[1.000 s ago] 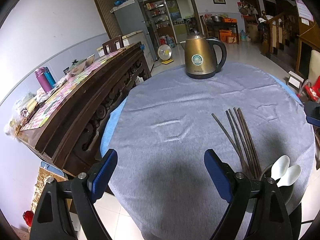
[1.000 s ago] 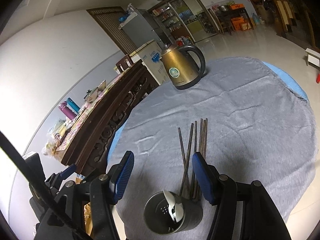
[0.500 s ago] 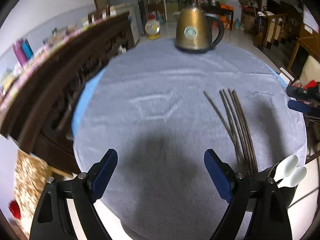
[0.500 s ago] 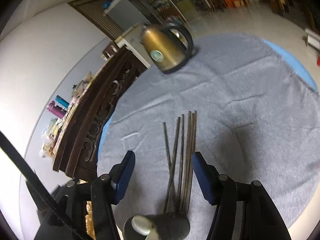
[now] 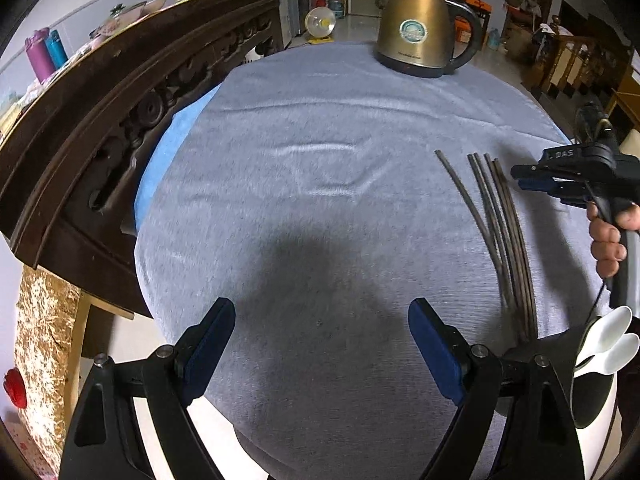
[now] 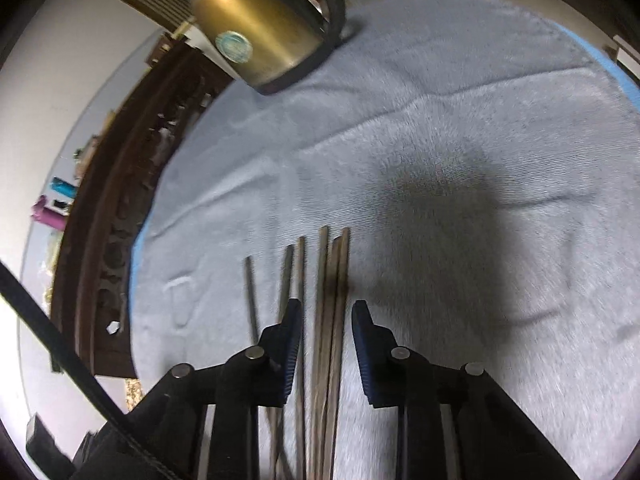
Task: Organize utensils
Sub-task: 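Move the right gripper down to the dark chopsticks on the cloth, then grasp a chopstick with the right gripper while the left gripper grasps another chopstick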
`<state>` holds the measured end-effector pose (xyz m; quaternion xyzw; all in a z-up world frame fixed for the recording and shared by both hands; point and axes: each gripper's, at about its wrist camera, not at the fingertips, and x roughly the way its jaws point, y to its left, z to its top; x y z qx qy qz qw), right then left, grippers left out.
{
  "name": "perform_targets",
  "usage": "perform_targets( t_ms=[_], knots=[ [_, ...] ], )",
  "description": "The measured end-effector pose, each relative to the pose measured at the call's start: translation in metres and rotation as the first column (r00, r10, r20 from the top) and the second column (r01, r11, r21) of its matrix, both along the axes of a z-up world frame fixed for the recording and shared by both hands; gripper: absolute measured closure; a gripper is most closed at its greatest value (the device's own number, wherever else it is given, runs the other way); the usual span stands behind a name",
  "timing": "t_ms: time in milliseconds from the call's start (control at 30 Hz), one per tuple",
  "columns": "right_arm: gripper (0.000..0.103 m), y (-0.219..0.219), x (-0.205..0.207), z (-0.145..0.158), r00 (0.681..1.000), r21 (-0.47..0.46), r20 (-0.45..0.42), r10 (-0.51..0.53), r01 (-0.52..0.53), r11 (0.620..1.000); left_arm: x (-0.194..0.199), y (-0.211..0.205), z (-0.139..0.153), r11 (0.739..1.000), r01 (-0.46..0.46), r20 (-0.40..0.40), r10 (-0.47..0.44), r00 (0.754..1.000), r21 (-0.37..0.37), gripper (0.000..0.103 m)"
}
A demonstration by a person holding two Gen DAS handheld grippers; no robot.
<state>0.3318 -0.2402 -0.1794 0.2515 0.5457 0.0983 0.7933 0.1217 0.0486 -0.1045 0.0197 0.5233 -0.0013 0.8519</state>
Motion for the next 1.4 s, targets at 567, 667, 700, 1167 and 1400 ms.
perform_targets(
  t_ms=[567,667,700,1167,1400],
  knots=[
    [0.094,0.049,0.029,-0.005,0.994,-0.432,-0.018,0.111,-0.108,0.896,0.066,-0.027,-0.015,0.995,0.059,-0.063,-0.064,0.996,-0.084,0.014],
    [0.1,0.03,0.027,-0.009,0.995,-0.44,-0.046,0.086,-0.097,0.893,0.09,-0.034,-0.017,0.991,0.071,-0.078,-0.08,0.994,-0.117,0.014],
    [0.1,0.022,0.025,-0.008,0.996,-0.424,-0.043,0.075,-0.086,0.902,0.098,-0.037,-0.018,0.989,0.074,-0.083,-0.086,0.993,-0.129,0.015],
    [0.094,-0.013,0.021,-0.001,1.0,-0.054,-0.019,0.019,-0.02,0.998,0.193,-0.098,-0.056,0.965,0.027,-0.218,-0.086,0.972,-0.26,0.055],
    [0.094,0.014,0.042,-0.016,0.998,-0.149,-0.051,0.038,-0.045,0.988,0.2,-0.113,-0.067,0.976,0.036,-0.217,-0.084,0.973,-0.214,0.064]
  ],
)
